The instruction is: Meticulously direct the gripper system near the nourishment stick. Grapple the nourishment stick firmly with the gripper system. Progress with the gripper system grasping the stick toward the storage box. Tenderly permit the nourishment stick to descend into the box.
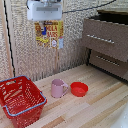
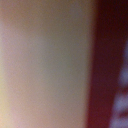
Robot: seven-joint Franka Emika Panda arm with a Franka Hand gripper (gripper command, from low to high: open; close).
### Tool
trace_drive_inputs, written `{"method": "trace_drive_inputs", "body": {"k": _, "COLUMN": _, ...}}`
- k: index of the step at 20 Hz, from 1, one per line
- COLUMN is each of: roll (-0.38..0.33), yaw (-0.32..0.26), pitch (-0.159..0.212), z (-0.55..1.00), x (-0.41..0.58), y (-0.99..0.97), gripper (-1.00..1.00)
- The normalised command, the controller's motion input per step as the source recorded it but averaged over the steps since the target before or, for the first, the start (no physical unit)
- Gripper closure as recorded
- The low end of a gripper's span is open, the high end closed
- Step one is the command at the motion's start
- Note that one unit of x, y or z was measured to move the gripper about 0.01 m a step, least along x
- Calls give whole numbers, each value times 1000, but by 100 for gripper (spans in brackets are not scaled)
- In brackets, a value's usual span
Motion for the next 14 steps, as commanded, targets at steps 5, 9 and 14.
{"method": "trace_drive_inputs", "body": {"k": 5, "roll": -20, "yaw": 0, "pitch": -23, "z": 231, "x": -135, "y": 929, "gripper": 100}}
{"method": "trace_drive_inputs", "body": {"k": 9, "roll": -45, "yaw": 0, "pitch": 0, "z": -9, "x": -147, "y": 949, "gripper": 100}}
{"method": "trace_drive_inputs", "body": {"k": 14, "roll": -80, "yaw": -4, "pitch": 2, "z": -337, "x": -54, "y": 939, "gripper": 100}}
